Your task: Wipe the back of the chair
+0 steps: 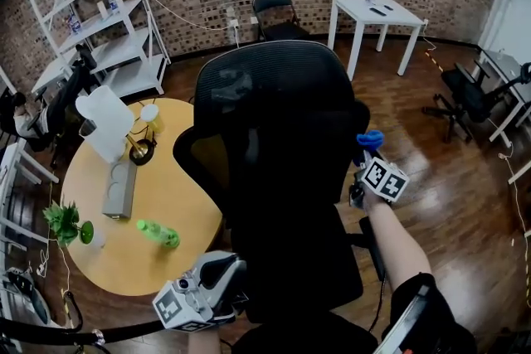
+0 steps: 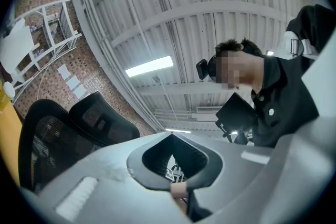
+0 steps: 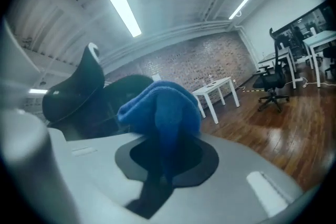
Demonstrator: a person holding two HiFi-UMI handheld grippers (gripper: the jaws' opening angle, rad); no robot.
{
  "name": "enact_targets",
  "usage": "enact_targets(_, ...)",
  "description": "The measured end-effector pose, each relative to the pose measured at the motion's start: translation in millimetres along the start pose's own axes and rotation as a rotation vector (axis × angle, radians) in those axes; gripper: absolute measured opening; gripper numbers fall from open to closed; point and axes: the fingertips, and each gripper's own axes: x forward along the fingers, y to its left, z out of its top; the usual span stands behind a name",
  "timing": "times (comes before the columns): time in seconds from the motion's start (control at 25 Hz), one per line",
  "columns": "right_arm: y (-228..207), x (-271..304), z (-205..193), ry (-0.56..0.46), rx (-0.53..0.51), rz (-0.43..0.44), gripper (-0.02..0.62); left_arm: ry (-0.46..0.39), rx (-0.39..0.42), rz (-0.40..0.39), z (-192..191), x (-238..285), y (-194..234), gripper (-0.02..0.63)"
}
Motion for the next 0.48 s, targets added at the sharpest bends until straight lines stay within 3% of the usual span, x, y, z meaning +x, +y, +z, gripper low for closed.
enact_targets(0.2, 57.3, 10.3, -45.1, 0.057, 0.008, 0.103, 0.054, -0.009, 0.007, 0.039, 6.4, -16.0, -2.2, -0.008)
enact_targets(0.48, 159.3, 10.4, -101.8, 0.187, -0.105, 0.312, 0.054, -0.023, 0.024, 0.089, 17.5, -37.7, -4.2, -0.008)
